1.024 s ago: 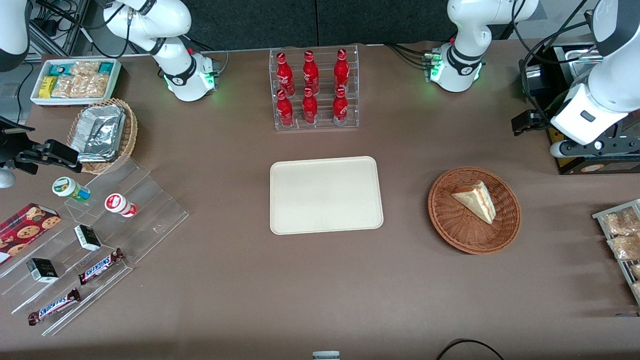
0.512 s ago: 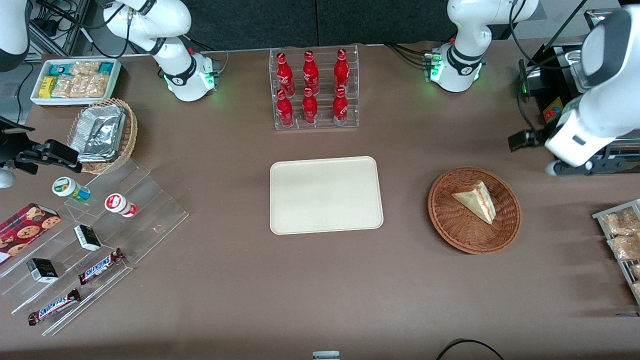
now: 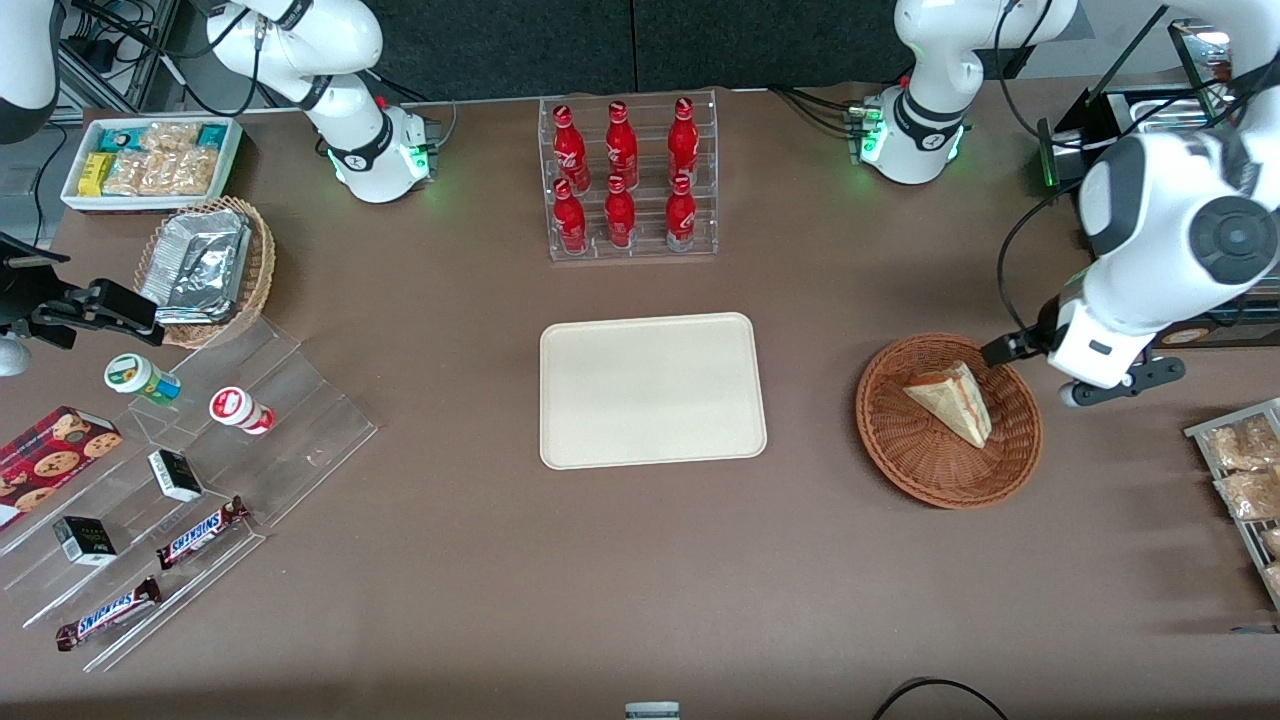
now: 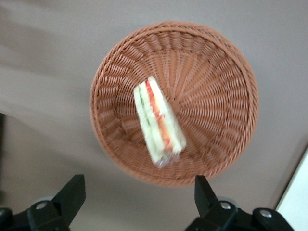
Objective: Place sandwich from basket to tray
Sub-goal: 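Lower the left gripper and close it on the wrapped sandwich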
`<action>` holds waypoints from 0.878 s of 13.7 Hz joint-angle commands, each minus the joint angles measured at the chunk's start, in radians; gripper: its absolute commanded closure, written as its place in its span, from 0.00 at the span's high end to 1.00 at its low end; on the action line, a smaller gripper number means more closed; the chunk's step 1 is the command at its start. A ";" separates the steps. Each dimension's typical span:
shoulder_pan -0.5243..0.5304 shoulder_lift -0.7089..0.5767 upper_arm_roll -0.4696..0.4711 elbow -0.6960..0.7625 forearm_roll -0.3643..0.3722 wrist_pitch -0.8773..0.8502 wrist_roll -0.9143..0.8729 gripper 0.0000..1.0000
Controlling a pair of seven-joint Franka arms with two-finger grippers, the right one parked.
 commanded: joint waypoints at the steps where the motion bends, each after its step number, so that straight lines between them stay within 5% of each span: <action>1: -0.009 0.010 -0.001 -0.092 0.000 0.151 -0.176 1.00; 5: -0.026 0.065 -0.003 -0.146 -0.004 0.311 -0.352 1.00; 12: -0.026 0.143 -0.001 -0.200 -0.011 0.401 -0.355 1.00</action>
